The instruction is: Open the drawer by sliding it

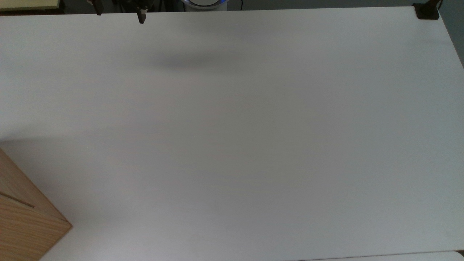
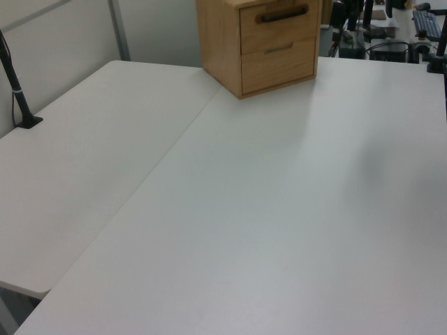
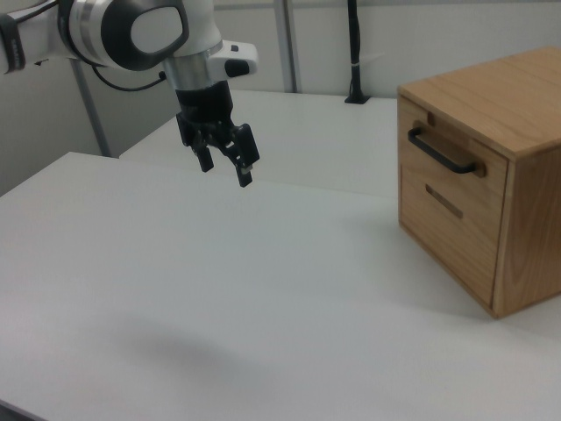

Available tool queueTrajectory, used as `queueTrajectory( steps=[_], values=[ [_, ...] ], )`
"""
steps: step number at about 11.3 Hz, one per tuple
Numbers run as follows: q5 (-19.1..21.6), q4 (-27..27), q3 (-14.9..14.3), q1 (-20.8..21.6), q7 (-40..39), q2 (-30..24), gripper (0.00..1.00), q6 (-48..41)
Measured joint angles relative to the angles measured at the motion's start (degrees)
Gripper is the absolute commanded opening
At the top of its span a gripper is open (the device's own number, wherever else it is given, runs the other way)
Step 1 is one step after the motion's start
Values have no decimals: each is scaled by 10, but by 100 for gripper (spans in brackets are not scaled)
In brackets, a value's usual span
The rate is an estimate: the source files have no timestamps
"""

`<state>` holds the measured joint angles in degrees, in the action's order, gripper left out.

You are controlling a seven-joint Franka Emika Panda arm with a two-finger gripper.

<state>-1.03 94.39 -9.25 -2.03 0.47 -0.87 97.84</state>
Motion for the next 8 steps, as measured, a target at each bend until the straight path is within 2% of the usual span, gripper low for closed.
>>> queueTrajectory(
  steps=[8],
  values=[
    [0, 4, -2, 0, 0, -2, 100, -13]
  ],
)
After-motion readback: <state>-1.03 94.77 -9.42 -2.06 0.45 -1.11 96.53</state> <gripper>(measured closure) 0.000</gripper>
